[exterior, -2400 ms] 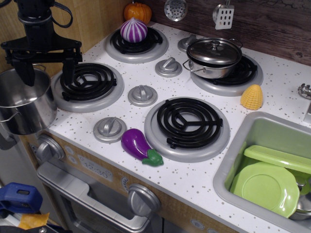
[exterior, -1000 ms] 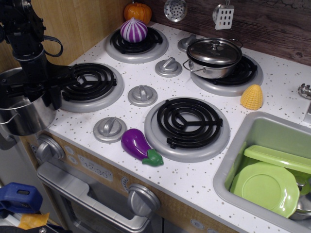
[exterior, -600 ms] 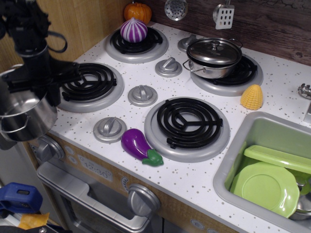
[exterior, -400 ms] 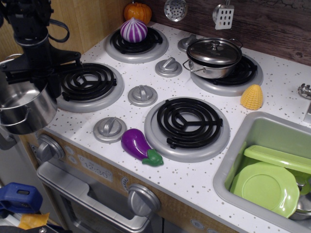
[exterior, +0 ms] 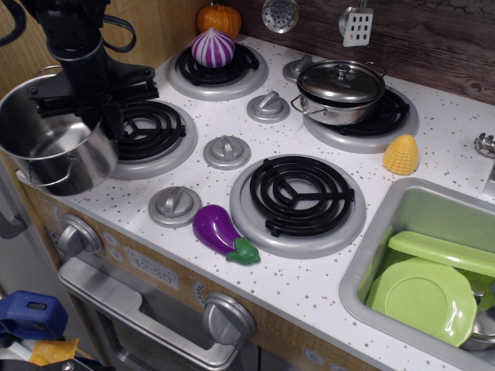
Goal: Put pot on stove which is near stove
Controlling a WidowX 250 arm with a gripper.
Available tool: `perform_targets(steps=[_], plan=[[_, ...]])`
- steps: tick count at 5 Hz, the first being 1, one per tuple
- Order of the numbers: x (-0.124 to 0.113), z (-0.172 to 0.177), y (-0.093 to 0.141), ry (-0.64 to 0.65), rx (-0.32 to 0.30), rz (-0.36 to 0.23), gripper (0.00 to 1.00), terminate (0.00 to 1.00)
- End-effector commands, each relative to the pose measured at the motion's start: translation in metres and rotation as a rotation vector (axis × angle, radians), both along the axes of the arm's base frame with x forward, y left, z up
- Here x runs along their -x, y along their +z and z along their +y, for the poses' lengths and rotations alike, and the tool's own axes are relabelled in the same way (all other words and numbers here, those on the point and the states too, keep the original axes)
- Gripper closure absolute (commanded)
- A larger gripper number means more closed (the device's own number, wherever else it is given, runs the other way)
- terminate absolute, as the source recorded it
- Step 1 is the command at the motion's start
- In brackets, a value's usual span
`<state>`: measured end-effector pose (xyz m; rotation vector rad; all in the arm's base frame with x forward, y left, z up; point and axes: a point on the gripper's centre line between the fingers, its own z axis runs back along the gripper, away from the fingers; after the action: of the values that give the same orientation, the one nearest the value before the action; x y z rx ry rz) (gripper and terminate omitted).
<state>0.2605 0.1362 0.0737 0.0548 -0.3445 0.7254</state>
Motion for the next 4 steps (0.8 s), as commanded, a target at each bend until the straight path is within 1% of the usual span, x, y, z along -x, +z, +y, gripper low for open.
perform_targets(steps=[1,2,3,4], plan=[[-0.028,-0.001,0.012,-0.091,-0.055,-0.1,1.0,0.0],[-0.047,-0.003,0.01,-0.147,-0.094,-0.135,1.0,0.0],[-0.061,-0.004,0.01,-0.185,-0.116,-0.151,1.0,0.0],[-0.074,-0.007,0.013,-0.21,-0.116,-0.149,1.0,0.0]])
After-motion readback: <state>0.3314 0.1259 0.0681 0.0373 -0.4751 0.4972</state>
